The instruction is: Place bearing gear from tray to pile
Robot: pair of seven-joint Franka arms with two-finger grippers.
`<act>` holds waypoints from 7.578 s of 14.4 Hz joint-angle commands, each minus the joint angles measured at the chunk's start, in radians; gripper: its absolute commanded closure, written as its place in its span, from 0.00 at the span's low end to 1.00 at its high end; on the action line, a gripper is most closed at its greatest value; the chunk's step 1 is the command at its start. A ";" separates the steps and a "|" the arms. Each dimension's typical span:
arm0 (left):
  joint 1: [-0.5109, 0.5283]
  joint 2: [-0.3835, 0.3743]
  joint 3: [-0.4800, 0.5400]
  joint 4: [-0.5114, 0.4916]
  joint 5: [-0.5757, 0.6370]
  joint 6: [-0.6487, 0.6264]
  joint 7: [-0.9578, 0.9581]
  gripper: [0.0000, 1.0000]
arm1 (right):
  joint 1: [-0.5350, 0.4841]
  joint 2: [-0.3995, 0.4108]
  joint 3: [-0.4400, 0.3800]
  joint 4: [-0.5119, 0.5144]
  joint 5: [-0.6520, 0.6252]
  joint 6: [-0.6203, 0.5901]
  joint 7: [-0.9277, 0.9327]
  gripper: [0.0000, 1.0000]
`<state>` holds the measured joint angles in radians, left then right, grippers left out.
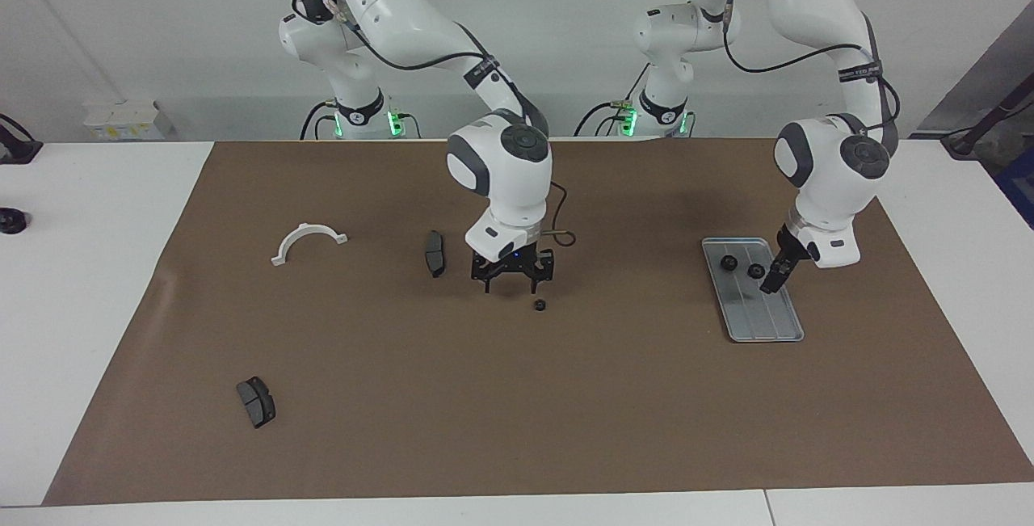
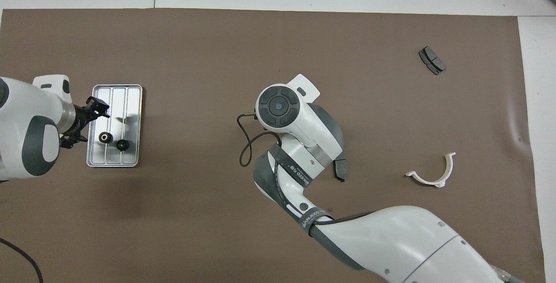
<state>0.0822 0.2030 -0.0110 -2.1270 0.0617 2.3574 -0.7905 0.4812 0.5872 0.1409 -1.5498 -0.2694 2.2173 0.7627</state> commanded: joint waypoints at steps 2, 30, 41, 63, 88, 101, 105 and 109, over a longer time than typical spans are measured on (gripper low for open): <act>0.002 -0.042 -0.010 -0.077 0.013 0.059 -0.013 0.28 | 0.011 0.060 0.000 0.063 -0.025 0.082 0.010 0.17; -0.018 -0.050 -0.121 0.544 -0.038 -0.572 0.111 1.00 | 0.031 0.063 0.000 -0.003 -0.017 0.157 0.009 0.81; -0.117 -0.076 -0.265 0.457 -0.115 -0.391 -0.068 1.00 | -0.145 0.057 0.000 0.065 -0.010 0.055 -0.170 0.99; -0.467 0.257 -0.259 0.156 -0.135 0.605 -0.576 0.22 | -0.589 0.028 0.002 0.053 0.048 -0.045 -0.427 0.00; 0.160 -0.123 -0.241 -0.206 -0.131 0.126 0.522 0.00 | -0.176 0.056 0.134 -0.072 -0.102 0.183 -0.074 0.24; 0.183 -0.129 -0.241 -0.238 -0.131 0.134 0.553 0.56 | -0.196 0.051 0.134 -0.052 -0.105 0.162 -0.082 0.88; 0.182 -0.122 -0.241 -0.231 -0.131 0.154 0.550 1.00 | -0.275 0.049 0.127 -0.009 -0.105 0.096 -0.141 0.95; 0.180 -0.129 -0.241 -0.102 -0.131 -0.008 0.547 1.00 | -0.423 0.000 0.131 -0.004 -0.088 -0.002 -0.307 0.95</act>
<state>0.2541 0.0944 -0.2457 -2.3052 -0.0697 2.4612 -0.2535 0.1187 0.6230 0.2525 -1.5464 -0.3515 2.2642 0.5129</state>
